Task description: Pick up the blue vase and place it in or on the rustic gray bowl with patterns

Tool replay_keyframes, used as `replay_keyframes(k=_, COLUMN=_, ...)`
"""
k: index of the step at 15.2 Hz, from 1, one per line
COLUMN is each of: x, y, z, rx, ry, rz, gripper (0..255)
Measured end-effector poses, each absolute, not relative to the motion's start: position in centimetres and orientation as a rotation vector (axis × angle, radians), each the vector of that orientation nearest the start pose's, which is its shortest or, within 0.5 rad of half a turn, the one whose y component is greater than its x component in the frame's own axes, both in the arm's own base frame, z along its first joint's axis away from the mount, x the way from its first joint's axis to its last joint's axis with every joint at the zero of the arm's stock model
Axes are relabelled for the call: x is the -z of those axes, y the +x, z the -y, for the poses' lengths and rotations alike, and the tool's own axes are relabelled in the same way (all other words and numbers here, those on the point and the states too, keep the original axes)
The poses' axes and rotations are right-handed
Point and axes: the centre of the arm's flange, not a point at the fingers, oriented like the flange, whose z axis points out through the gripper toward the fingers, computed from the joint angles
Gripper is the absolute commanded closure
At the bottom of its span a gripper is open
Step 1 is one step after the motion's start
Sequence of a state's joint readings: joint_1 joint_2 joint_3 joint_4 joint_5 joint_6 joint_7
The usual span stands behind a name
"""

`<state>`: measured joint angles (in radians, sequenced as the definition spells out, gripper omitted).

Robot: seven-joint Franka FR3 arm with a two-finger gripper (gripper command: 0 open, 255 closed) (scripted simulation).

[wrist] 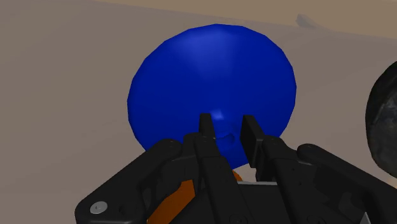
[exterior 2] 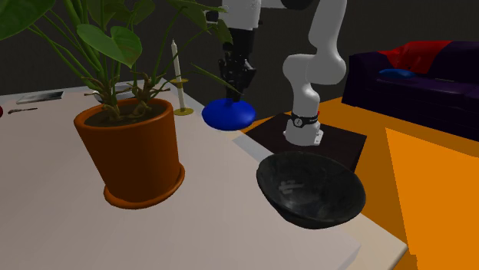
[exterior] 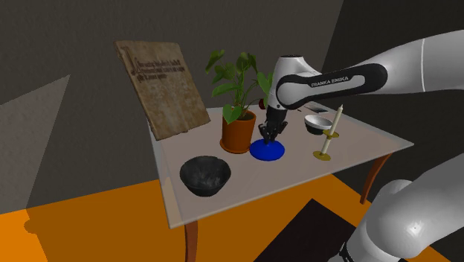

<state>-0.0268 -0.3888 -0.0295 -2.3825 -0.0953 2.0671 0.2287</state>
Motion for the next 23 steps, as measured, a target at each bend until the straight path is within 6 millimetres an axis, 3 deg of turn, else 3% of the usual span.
replay_keyframes(k=11, x=-53.0, y=43.5, z=3.0, rx=0.128, ry=-3.184, rz=-0.385, gripper=255)
replay_keyframes(k=14, x=-53.9, y=44.2, z=0.4, rx=0.127, ry=-3.184, rz=-0.384, gripper=255)
replay_keyframes(k=23, x=-55.9, y=47.4, z=-10.6, rx=0.127, ry=-3.185, rz=-0.383, gripper=255)
